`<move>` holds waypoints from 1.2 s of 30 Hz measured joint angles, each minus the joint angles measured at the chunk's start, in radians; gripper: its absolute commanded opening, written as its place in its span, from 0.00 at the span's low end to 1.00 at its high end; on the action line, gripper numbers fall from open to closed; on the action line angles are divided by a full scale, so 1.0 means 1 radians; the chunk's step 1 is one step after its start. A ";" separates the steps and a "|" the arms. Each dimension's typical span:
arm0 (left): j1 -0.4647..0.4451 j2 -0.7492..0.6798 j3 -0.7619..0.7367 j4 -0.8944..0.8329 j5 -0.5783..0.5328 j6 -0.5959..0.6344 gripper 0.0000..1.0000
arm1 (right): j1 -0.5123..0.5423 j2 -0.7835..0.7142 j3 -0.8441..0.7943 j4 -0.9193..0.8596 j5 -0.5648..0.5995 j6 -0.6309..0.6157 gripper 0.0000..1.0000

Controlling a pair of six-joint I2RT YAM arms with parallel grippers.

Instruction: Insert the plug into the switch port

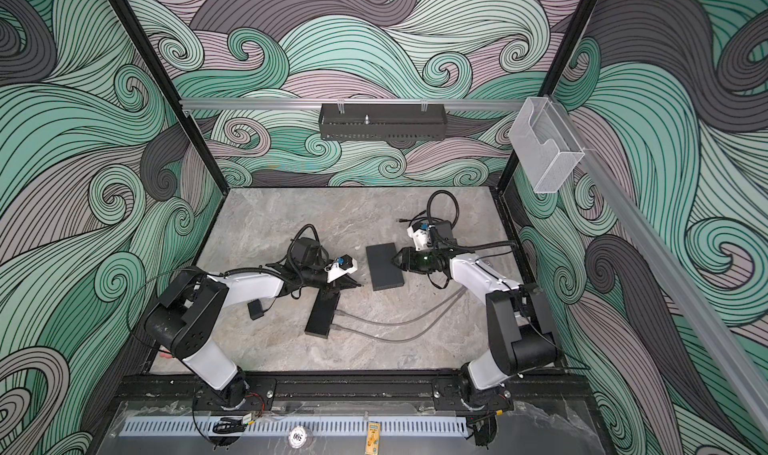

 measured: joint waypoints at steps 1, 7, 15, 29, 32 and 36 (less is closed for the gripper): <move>0.000 -0.016 -0.023 0.027 0.020 -0.008 0.00 | 0.018 -0.009 -0.021 0.026 -0.040 0.004 0.45; -0.003 -0.095 -0.082 0.113 0.103 0.016 0.00 | 0.077 -0.115 -0.166 0.122 -0.220 -0.005 0.34; -0.003 -0.177 -0.079 -0.019 0.183 0.238 0.00 | 0.337 -0.414 -0.164 0.002 0.013 -0.277 0.30; -0.019 -0.172 -0.010 -0.267 0.299 0.518 0.00 | 0.444 -0.630 -0.394 0.097 0.191 -0.748 0.39; -0.020 -0.169 -0.009 -0.284 0.306 0.529 0.00 | 0.512 -0.534 -0.309 0.077 0.220 -0.790 0.40; -0.020 -0.169 -0.009 -0.293 0.309 0.532 0.00 | 0.553 -0.452 -0.250 0.070 0.259 -0.803 0.37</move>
